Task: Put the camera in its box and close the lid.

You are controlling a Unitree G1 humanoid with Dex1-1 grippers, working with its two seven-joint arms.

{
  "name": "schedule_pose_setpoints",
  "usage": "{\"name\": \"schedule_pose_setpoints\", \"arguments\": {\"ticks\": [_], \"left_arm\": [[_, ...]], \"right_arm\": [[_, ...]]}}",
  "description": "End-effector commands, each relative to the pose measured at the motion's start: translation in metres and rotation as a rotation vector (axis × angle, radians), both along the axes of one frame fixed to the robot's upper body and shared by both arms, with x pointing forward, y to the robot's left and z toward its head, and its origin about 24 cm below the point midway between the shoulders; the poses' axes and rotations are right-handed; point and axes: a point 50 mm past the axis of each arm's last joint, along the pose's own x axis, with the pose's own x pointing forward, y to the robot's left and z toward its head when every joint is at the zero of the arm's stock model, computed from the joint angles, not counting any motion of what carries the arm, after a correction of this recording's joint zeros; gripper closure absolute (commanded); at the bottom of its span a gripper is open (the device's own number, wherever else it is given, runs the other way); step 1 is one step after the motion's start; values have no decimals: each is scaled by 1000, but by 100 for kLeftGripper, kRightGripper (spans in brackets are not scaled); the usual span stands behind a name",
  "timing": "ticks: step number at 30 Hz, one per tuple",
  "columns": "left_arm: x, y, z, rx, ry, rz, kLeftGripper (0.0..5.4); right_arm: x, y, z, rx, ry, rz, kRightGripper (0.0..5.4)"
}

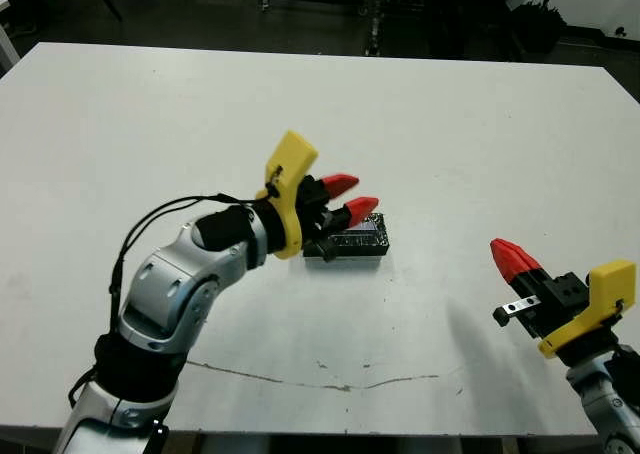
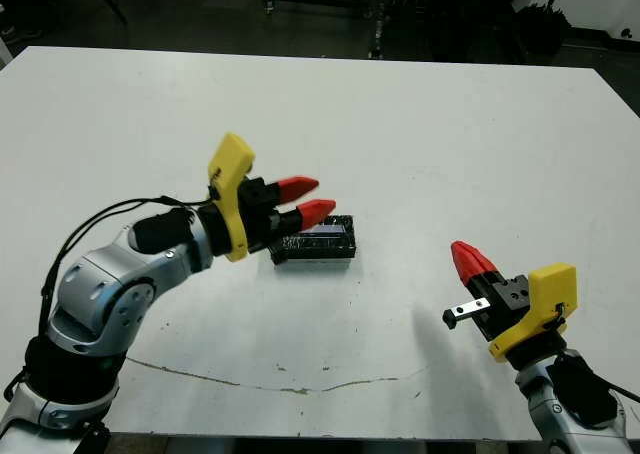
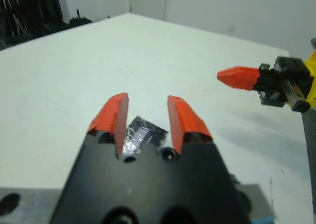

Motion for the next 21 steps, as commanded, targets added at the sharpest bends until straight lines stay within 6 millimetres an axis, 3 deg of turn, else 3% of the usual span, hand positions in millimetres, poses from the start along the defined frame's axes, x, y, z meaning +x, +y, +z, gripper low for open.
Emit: {"name": "schedule_pose_setpoints", "arguments": {"ticks": [1, 8, 21], "left_arm": [[1, 0, -20, 45, 69, 33, 438], [4, -1, -42, 109, 137, 66, 539], [15, 6, -70, 170, 179, 130, 539]], "right_arm": [[-1, -1, -1, -1, -1, -6, 540], [-1, -1, -1, -6, -10, -10, 540], [-1, -1, 1, -5, -7, -8, 540]]}}
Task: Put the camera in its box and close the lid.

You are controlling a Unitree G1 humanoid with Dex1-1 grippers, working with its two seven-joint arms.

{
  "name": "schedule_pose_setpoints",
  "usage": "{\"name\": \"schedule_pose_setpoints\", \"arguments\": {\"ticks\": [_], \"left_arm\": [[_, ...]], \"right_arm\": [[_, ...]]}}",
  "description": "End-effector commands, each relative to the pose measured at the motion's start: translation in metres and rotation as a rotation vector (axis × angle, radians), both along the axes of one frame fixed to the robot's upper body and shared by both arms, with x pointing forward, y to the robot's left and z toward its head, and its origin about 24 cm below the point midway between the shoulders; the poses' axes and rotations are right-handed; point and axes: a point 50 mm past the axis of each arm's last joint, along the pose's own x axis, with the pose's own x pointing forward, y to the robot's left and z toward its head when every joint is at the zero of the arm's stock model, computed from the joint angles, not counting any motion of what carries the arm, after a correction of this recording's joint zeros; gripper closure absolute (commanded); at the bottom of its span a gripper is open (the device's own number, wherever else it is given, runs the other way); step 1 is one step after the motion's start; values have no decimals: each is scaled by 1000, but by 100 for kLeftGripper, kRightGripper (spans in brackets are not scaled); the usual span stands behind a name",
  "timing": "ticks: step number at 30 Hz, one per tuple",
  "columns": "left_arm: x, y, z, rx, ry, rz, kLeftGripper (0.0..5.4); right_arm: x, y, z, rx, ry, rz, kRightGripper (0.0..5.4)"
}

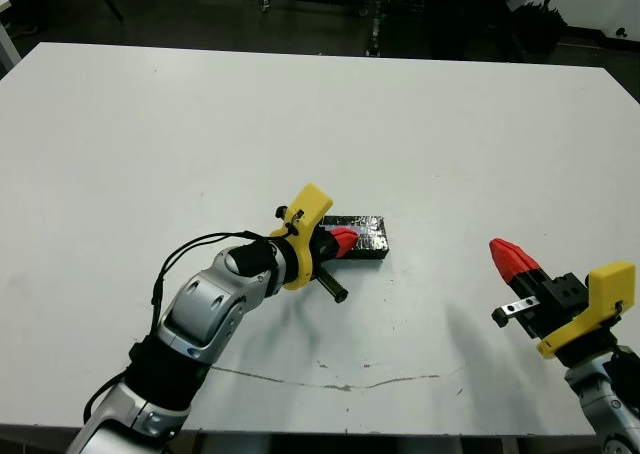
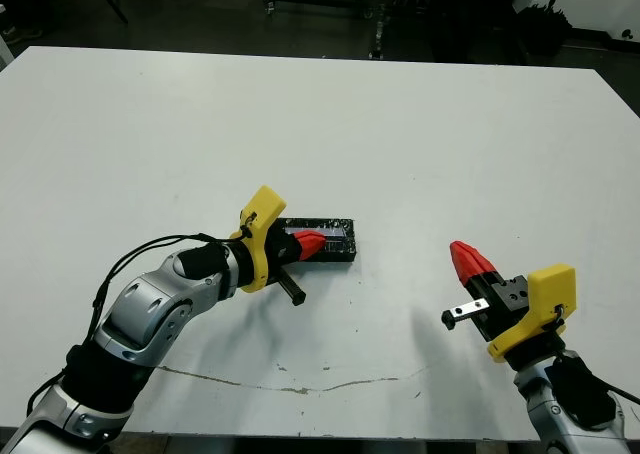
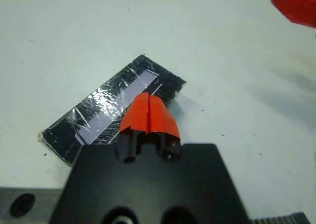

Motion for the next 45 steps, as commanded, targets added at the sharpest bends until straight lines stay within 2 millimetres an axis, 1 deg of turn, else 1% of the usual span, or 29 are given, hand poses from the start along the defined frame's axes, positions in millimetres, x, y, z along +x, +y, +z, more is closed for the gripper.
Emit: {"name": "schedule_pose_setpoints", "arguments": {"ticks": [1, 10, 19, 22, 24, 27, 30, 35, 37, 39, 41, 45], "left_arm": [[3, 9, -14, 63, 51, 56, 539], [2, 10, -19, 79, 58, 60, 539], [8, 16, -24, 98, 92, 99, 539], [6, 19, -24, 92, 91, 94, 539], [3, 20, -17, 94, 69, 85, 539], [-1, 26, 5, 44, -13, 58, 539], [-3, 37, 28, -52, -136, 49, 539], [-5, 62, 63, -163, -317, 147, 539], [-6, 71, 70, -193, -359, 181, 539], [-6, 81, 72, -226, -390, 224, 539], [-5, 91, 73, -261, -408, 279, 539], [-7, 108, 70, -239, -505, 414, 539]], "right_arm": [[0, -1, 0, -6, 4, -8, 540], [2, -2, 1, -11, 2, -4, 540], [1, -2, 1, -3, 2, -3, 540], [0, -1, 0, -4, 5, -4, 540], [0, -2, 1, -2, 4, -2, 540], [0, -1, 1, -7, -1, -2, 540], [0, -1, 2, 1, -8, -8, 540], [3, -4, 5, 2, -19, -34, 540], [5, -5, 7, 15, -34, -46, 540], [7, -6, 9, 24, -55, -67, 540], [10, -7, 12, 39, -76, -95, 540], [15, -7, 16, 49, -124, -161, 540]]}}
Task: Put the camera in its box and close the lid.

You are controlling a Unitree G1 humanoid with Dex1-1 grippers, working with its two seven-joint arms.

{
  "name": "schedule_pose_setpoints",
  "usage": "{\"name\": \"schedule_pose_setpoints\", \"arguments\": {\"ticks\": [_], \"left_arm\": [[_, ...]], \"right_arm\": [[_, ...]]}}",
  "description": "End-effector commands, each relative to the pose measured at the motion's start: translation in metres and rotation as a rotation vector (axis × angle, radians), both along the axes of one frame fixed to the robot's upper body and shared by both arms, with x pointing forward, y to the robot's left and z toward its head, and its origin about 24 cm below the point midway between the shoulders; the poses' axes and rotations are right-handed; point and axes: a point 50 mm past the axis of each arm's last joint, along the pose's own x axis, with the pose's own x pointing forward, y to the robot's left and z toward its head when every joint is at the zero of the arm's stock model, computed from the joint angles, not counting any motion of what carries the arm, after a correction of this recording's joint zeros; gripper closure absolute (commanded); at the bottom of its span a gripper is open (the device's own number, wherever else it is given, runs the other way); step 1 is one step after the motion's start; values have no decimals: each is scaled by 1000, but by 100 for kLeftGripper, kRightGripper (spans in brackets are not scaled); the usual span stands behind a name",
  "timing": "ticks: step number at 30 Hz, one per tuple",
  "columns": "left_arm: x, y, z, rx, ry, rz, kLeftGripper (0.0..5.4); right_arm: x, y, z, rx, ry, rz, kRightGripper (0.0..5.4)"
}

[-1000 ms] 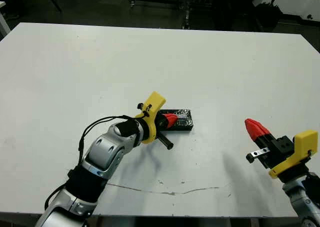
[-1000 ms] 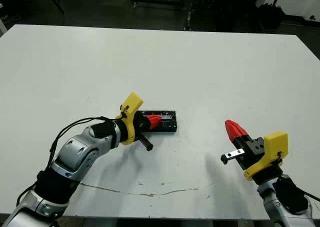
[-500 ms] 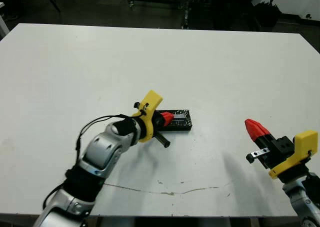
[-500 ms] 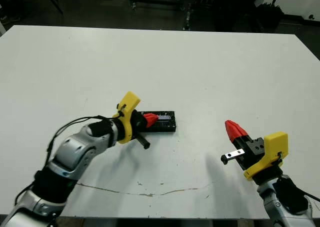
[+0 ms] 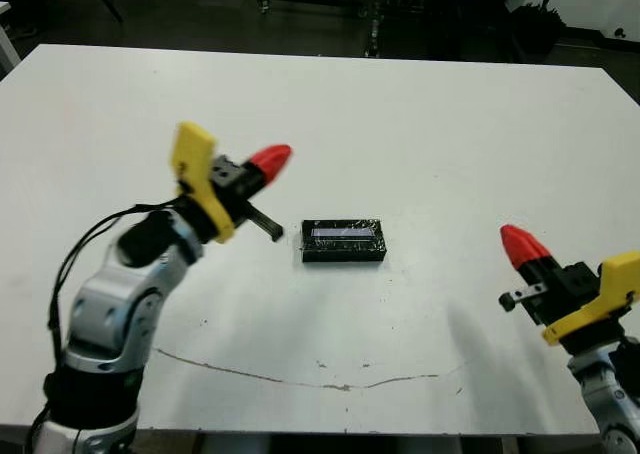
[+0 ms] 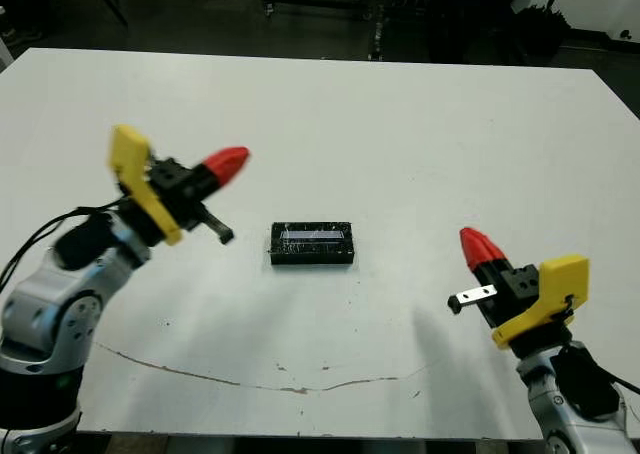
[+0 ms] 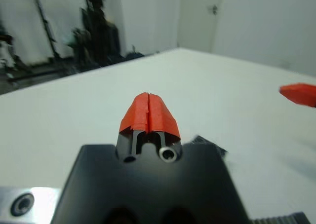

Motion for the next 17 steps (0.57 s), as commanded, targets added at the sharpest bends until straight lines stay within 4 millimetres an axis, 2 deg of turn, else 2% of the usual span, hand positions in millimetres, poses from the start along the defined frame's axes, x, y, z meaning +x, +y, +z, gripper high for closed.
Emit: {"name": "schedule_pose_setpoints", "arguments": {"ticks": [1, 5, 11, 17], "left_arm": [[-4, 15, -13, 9, -47, 139, 539], [-11, 20, -35, 3, -102, 238, 539], [-26, 19, -69, 37, -87, 297, 539], [-33, 16, -80, 33, -56, 340, 539]], "right_arm": [[4, -1, 3, 10, -34, -71, 540], [6, 2, 3, 8, -32, -134, 540], [6, 6, -1, -4, -24, -149, 540], [5, 5, -3, 0, -16, -155, 540]]}}
